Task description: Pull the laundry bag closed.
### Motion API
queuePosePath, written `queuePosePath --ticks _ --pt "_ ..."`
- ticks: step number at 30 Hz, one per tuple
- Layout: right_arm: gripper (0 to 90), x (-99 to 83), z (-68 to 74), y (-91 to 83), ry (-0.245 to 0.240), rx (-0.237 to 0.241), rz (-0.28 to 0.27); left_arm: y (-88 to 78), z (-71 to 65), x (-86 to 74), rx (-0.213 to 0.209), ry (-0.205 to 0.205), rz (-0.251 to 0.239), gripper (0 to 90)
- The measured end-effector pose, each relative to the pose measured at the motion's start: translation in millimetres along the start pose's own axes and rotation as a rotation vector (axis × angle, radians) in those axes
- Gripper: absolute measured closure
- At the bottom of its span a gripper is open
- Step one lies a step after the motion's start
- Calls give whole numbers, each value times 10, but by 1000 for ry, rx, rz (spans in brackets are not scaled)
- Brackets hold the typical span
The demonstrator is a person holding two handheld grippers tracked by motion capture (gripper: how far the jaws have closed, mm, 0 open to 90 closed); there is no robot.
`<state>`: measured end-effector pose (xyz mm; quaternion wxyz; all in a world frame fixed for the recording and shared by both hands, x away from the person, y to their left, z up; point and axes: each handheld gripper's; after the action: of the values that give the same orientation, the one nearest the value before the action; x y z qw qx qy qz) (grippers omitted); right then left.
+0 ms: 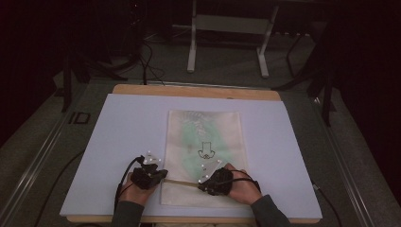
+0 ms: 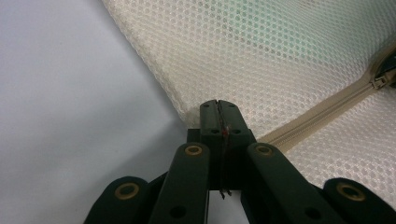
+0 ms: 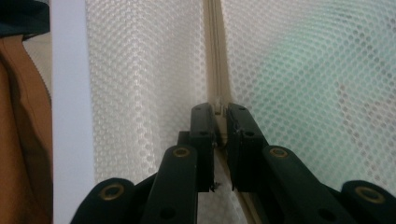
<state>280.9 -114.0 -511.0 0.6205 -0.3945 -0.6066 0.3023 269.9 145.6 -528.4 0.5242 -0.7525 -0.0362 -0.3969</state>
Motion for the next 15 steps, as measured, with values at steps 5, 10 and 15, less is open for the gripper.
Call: queuePosePath --ticks 5,10,15 --pt "822 -23 -3 -16 4 0 5 0 1 -1 -2 -1 0 895" --pt "822 -37 -3 -25 10 1 2 0 0 0 0 0 0 895" --pt "822 -63 -6 -40 12 -3 4 0 -2 -2 -2 -4 -1 895"
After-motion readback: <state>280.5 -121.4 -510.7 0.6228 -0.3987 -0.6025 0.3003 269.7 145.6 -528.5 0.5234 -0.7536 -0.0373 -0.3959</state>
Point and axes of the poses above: each handheld gripper's, and its own axes: y roughly forward along the jaws, x roughly out of its top, z roughly to its left, and after that the axes turned 2 degrees about x, right-handed
